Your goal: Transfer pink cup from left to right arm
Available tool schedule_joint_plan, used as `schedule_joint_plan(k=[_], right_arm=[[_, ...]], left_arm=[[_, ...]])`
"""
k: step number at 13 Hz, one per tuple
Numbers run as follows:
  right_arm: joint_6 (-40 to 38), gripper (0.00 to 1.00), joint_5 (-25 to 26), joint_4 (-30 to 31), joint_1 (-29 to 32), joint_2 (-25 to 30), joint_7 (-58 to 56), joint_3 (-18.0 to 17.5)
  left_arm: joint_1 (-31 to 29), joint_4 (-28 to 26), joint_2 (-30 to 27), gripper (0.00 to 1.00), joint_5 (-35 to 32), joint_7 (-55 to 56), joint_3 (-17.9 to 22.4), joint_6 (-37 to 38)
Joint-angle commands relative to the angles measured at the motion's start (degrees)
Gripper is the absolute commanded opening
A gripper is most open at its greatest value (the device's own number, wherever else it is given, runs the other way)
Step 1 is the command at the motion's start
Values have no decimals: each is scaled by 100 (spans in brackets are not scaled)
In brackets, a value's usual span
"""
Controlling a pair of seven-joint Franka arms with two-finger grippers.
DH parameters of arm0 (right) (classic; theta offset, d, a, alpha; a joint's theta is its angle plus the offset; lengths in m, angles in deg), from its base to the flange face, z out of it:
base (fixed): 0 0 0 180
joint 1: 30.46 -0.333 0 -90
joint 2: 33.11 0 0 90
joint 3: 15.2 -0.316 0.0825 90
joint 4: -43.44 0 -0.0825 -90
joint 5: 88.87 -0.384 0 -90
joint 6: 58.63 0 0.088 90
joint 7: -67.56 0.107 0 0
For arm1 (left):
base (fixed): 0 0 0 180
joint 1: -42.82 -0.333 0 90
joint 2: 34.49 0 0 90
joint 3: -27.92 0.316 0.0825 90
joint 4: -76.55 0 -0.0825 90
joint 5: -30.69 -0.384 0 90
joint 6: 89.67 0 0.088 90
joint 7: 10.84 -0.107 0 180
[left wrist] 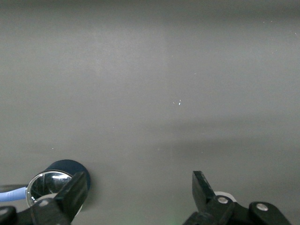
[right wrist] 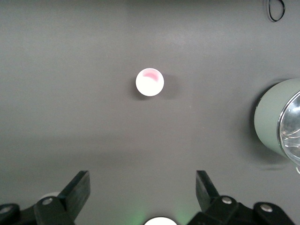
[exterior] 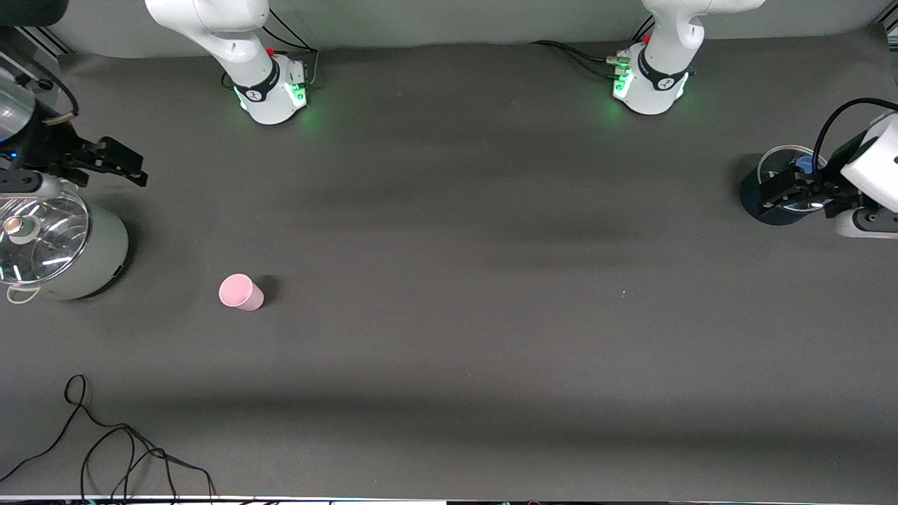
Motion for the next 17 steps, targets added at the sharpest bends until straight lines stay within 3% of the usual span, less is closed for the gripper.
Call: schedule_joint_plan(k=[1, 17], right_arm=[[68, 100, 123, -231, 33, -289, 99, 27], [24, 100, 114, -329, 68, -343, 116, 98]], left_arm=[[88, 57, -41, 100, 17, 115, 9, 28], [18, 75, 29, 100, 26, 27, 17, 28]])
